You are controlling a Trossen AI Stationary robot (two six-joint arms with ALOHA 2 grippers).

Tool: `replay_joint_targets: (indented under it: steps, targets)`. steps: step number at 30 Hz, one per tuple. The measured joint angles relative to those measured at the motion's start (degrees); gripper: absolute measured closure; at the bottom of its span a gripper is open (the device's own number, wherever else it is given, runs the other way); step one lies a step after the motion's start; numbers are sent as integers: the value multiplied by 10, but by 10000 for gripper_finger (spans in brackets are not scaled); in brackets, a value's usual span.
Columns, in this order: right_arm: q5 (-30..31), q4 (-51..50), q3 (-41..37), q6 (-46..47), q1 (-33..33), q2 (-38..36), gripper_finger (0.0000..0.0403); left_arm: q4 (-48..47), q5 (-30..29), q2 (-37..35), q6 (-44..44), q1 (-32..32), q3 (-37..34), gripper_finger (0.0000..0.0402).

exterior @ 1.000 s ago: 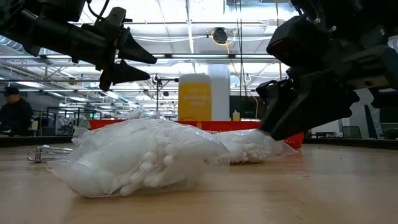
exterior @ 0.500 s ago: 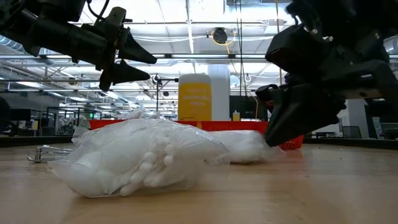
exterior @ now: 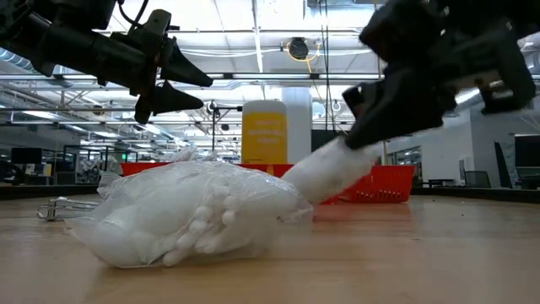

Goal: Pick & Place Travel size toiletries
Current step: Put the cotton pack into the middle right red basket

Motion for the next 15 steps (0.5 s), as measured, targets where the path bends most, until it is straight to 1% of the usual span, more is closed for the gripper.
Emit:
replay_joint_targets:
  steps: [4,9,15]
  targets:
    - [3,-2,0,-22,0,-37,402,0,0,0,0,0,0,163]
    - [33,-6,0,-51,-7,-79,403,0,0,0,0,0,0,163]
    - [35,-5,0,-77,-41,-117,403,0,0,0,0,0,0,163]
